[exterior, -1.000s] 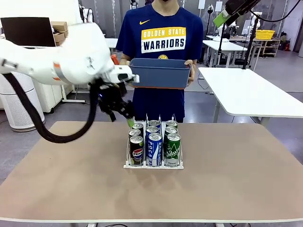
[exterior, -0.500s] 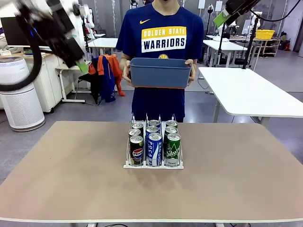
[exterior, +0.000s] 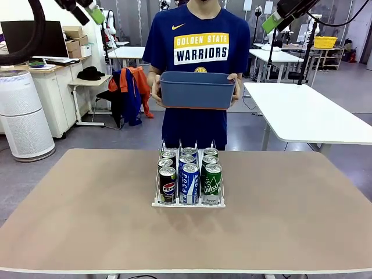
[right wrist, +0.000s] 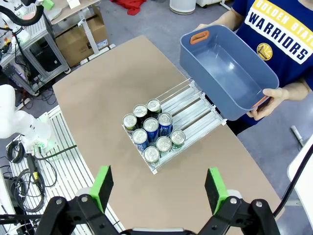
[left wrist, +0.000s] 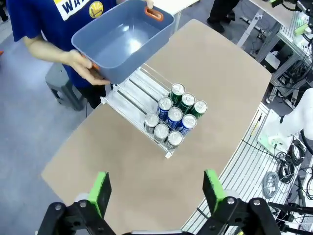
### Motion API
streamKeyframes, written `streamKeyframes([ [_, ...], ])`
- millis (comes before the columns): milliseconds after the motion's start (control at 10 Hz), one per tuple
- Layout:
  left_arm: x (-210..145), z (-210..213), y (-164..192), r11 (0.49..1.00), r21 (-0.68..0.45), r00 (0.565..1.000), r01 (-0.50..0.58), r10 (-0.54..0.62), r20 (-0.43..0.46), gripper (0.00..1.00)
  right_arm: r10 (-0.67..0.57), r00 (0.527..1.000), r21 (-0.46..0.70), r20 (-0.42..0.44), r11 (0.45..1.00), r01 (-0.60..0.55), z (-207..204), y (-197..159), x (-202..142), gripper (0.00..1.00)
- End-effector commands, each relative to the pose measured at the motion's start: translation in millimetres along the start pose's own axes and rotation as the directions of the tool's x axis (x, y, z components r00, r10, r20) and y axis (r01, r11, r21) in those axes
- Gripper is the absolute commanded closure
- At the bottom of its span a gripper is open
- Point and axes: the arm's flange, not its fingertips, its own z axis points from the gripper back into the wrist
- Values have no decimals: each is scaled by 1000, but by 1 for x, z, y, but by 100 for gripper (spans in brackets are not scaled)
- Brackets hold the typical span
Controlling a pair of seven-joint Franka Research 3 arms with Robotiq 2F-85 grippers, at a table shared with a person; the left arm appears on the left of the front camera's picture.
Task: Fill the beverage cans into the dispenser.
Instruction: Place the picked Pepsi coke in the line of the Automatic Can Dispenser with the same cans.
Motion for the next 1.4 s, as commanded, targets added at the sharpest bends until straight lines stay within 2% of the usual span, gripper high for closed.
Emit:
streamKeyframes([
  [0, -6, -8, 5, 1000, -7, 1000, -14, 14, -15, 0, 2, 1000, 9, -6, 1000, -2, 0, 1, -1, 0],
  [900, -6, -8, 5, 1000, -7, 1000, -14, 14, -15, 0, 2, 1000, 9, -6, 1000, -2, 0, 1, -1, 0],
  [1300, 12, 7, 2, 999, 32, 1000, 5, -5, -1, 0, 2, 1000, 9, -6, 1000, -2, 0, 1, -1, 0],
])
